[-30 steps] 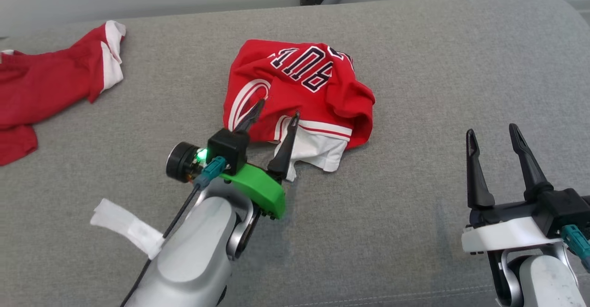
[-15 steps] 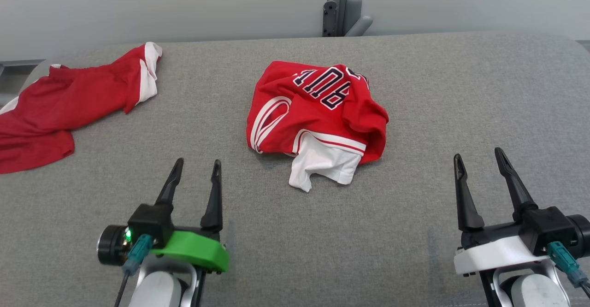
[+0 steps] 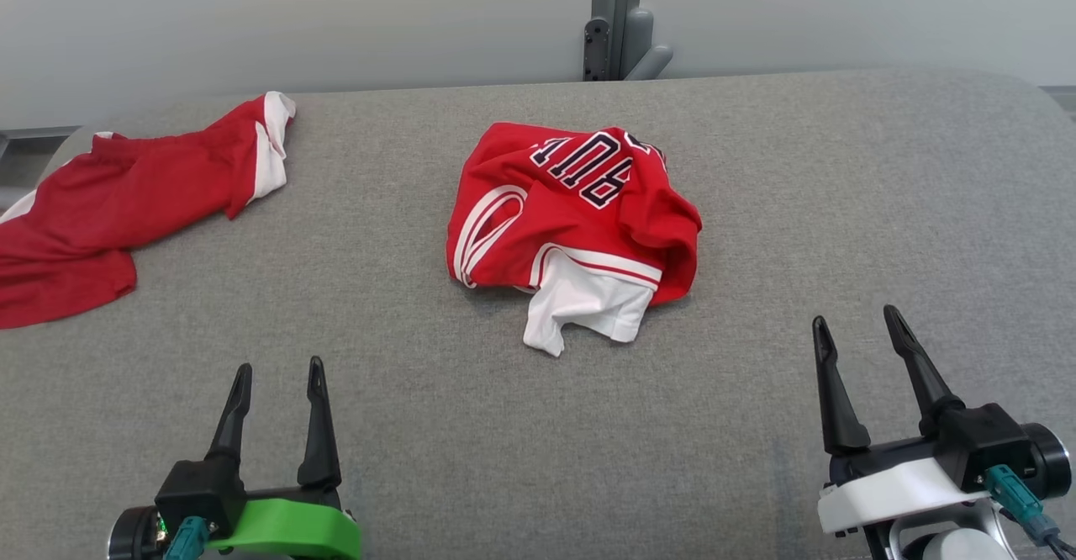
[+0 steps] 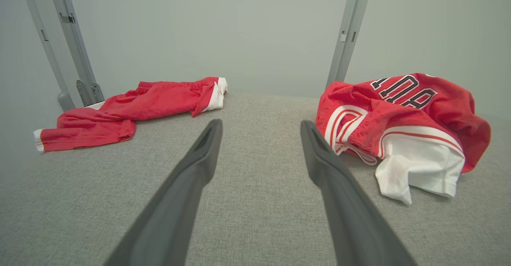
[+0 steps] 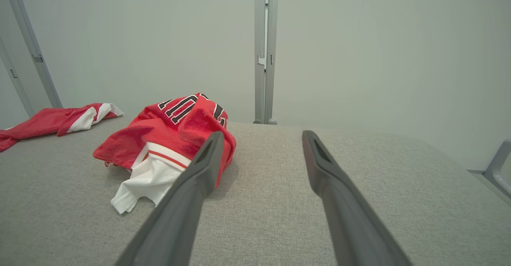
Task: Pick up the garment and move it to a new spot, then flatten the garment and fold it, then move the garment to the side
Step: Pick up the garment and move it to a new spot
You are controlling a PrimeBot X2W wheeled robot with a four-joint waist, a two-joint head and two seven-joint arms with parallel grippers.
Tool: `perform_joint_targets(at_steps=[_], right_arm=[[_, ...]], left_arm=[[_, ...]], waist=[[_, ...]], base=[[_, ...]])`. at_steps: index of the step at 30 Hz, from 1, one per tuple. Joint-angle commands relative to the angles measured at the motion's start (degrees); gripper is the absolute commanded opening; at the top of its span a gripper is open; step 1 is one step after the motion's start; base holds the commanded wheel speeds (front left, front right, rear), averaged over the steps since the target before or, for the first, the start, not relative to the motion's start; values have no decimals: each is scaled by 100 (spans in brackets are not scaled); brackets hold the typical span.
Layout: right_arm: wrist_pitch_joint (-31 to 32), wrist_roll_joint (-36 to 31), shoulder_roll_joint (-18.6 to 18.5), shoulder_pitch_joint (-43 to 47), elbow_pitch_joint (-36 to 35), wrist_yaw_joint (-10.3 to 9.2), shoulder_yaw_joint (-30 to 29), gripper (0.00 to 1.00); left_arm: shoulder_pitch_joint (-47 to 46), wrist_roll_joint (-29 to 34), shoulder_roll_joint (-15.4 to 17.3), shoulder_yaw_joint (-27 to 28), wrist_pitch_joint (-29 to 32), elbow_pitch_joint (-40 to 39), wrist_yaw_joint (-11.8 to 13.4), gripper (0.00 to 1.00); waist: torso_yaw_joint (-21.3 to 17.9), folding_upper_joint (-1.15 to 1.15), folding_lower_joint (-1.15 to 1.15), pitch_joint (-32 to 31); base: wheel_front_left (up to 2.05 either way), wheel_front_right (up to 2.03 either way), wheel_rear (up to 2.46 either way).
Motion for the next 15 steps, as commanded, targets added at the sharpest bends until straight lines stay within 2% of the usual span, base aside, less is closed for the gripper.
perform_joint_targets(at_steps=[1, 15], right_arm=[[-18, 48, -17, 82, 23, -6, 26, 100], [-18, 100, -17, 36, 111, -6, 159, 100]], left_arm=[[108, 38, -28, 68, -4, -29, -27, 100], [196, 104, -84, 257, -4, 10, -118, 100]], waist=[[-21, 0, 0, -23], [-51, 0, 0, -86]], base=[[0, 0, 0], [0, 0, 0]])
